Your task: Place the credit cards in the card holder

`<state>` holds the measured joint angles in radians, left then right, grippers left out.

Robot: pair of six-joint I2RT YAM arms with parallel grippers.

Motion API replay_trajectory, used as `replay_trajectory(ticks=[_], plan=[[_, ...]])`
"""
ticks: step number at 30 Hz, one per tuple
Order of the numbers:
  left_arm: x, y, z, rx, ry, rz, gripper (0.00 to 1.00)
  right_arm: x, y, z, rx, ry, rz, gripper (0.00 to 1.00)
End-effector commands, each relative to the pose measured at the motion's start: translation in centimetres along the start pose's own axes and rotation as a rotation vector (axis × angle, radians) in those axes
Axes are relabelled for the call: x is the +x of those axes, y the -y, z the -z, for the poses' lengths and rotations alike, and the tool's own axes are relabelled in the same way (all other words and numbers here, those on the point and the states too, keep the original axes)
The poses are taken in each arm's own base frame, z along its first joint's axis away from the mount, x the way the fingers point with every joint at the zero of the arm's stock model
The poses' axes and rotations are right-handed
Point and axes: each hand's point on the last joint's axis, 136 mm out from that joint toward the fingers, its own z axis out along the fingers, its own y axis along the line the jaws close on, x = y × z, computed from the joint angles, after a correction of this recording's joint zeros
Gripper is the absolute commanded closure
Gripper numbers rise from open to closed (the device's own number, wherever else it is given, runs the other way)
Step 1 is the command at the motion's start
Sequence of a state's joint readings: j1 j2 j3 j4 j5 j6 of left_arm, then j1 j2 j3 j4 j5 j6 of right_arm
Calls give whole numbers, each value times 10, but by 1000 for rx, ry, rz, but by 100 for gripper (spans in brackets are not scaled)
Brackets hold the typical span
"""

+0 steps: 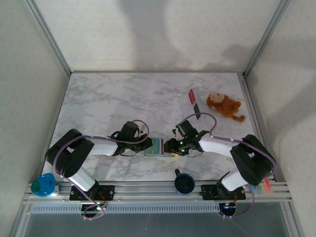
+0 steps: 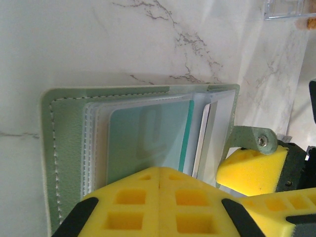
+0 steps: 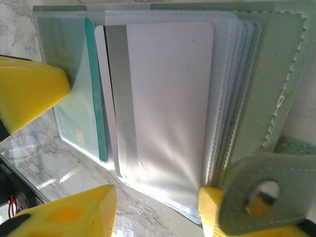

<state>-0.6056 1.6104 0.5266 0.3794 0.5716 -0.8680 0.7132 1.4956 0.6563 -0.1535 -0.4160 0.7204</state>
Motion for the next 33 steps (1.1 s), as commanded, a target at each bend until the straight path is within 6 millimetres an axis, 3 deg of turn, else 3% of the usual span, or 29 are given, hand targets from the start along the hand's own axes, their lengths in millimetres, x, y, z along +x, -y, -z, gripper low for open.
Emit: replay_trajectory(ticks=[1,8,29,33], plan=[[23,-52,-2,-191,-59,66,100,3,15,3,69,2,-10,49],[22,-51,-2,-189,-59,67,100,4,15,6,75,4,-8,49],[23,-50,-1,-189,-59,67,100,2,8,-3,15,-5,-19,67],[23,-51,-1,-190,-59,66,100,2,9,-3,20,-5,-19,64]])
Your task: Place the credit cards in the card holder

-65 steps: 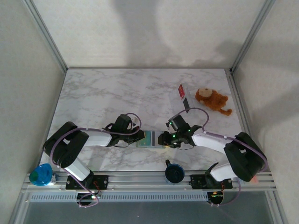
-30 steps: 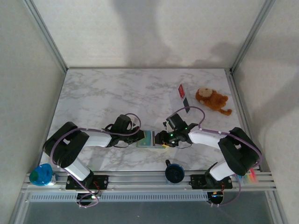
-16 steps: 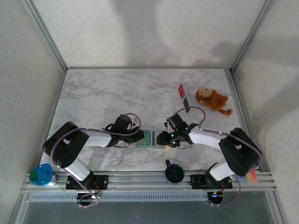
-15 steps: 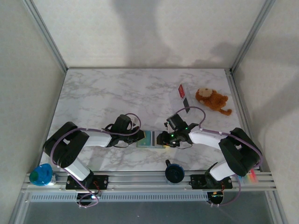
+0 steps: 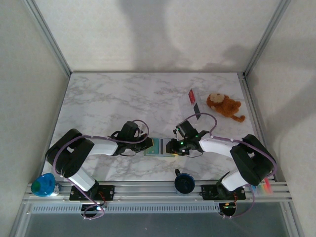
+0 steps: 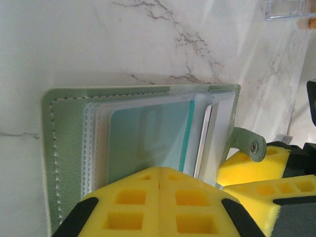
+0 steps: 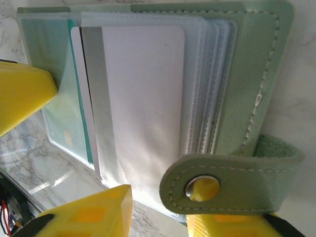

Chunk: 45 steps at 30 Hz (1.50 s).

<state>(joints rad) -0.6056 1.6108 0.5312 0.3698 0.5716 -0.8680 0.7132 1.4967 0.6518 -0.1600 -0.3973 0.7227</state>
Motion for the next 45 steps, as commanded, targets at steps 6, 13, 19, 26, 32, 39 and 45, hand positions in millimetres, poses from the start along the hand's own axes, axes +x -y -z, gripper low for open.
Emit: replay_trajectory(ticks=[6,13,19,26,32,39,45], plan=[[24,-53,-1,-188,-57,66,100,4,4,-9,-27,-19,-23,63],[24,-52,-1,-187,-58,66,100,2,-8,-9,-92,-15,-14,70],[24,-53,-1,-191,-57,66,100,0,-13,-4,-106,-2,8,76],[22,-50,1,-190,-51,59,100,-2,-20,3,-120,14,42,76],[18,-39,5,-158,-37,44,100,-6,-33,11,-171,40,82,71],[13,-27,9,-126,-24,38,100,-9,-44,14,-220,51,96,70],[8,-24,16,-103,-4,49,100,-12,-54,15,-257,50,109,73]])
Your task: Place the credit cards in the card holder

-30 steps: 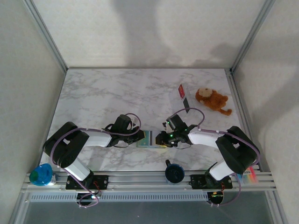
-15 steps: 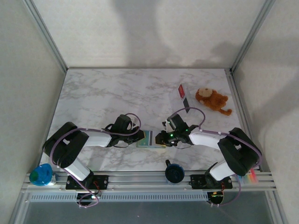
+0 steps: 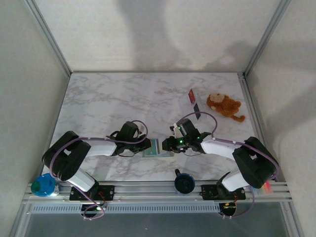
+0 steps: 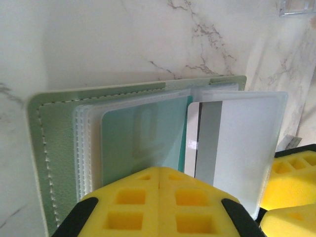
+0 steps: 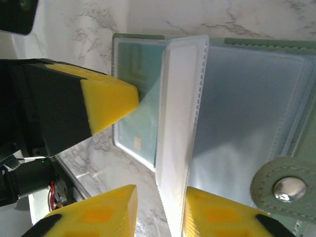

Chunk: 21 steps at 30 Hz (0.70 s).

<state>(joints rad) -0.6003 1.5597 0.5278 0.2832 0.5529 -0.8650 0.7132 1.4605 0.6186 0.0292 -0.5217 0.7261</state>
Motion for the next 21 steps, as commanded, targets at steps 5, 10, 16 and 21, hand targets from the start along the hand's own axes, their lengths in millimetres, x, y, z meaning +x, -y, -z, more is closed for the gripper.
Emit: replay_trajectory(ticks=[5,10,16,21], plan=[[1,-20,18,-29,17,49,100,-9,-23,2,-79,-4,30,77],[0,-19,25,-5,24,44,98,-7,-32,-2,-115,-13,48,79],[-1,-15,26,27,14,44,95,1,-47,-16,-149,-50,83,78],[-6,-13,35,42,32,41,89,9,-69,-26,-166,-96,160,75]])
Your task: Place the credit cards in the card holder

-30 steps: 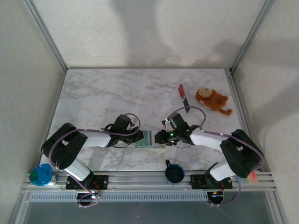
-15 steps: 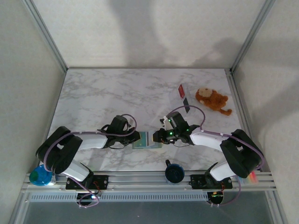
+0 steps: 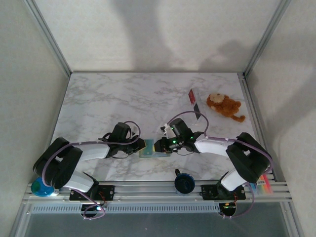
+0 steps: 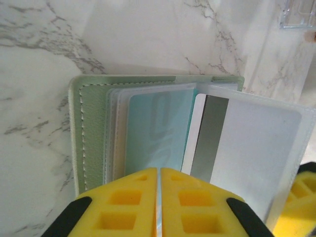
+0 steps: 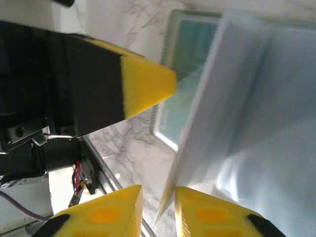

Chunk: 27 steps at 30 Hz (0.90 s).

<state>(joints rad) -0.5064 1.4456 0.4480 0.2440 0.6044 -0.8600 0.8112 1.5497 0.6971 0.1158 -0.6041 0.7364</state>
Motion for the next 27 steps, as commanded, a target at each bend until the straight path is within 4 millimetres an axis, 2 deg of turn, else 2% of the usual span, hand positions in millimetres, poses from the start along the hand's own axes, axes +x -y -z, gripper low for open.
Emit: replay_trajectory(ticks=[1,6,10,16,20,23,27], plan=[[-4,4,11,30,14,-17,88,-4,-24,-7,-39,-17,75,74],[-9,4,19,48,28,-15,83,-4,-25,-16,-40,-30,75,72],[-6,6,16,75,10,-7,81,-2,-19,-20,-26,-38,62,72],[-2,3,13,79,-11,0,92,2,4,-15,104,-30,39,69],[-1,4,11,77,-19,-4,93,4,5,-10,130,-21,44,65],[0,3,9,70,-27,-5,94,4,17,-7,210,-19,30,62],[2,4,6,68,-35,-9,95,6,18,-12,214,-33,23,59]])
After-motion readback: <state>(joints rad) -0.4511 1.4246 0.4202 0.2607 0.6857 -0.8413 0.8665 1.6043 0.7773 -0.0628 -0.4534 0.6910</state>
